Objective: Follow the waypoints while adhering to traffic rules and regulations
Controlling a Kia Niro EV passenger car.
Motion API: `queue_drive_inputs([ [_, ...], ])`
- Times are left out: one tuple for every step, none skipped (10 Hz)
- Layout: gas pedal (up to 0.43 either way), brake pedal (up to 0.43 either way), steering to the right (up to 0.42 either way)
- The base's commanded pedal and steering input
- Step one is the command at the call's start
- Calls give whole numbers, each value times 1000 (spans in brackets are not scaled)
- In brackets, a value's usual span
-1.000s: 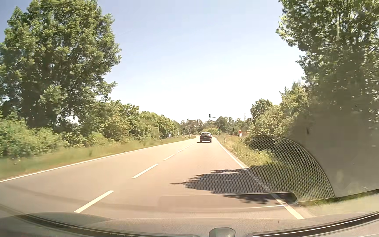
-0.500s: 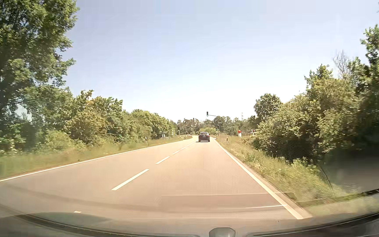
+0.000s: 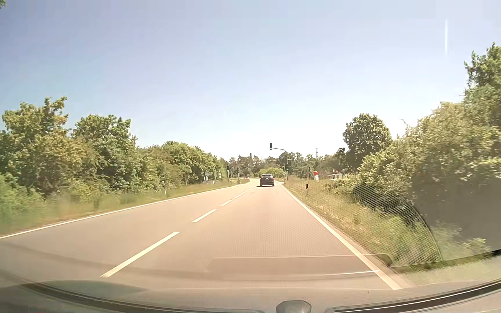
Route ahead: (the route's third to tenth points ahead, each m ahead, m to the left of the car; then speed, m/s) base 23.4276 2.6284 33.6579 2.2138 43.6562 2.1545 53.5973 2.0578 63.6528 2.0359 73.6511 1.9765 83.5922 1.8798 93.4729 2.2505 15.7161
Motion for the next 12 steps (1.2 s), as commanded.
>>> queue_drive_inputs([
  [39,30,7],
  [39,30,7],
  [39,30,6],
  [39,30,6],
  [39,30,5],
  [47,30,5],
  [59,30,4],
  [59,30,4],
  [59,30,3],
  [59,30,3],
  [59,30,1],
  [59,30,0],
])
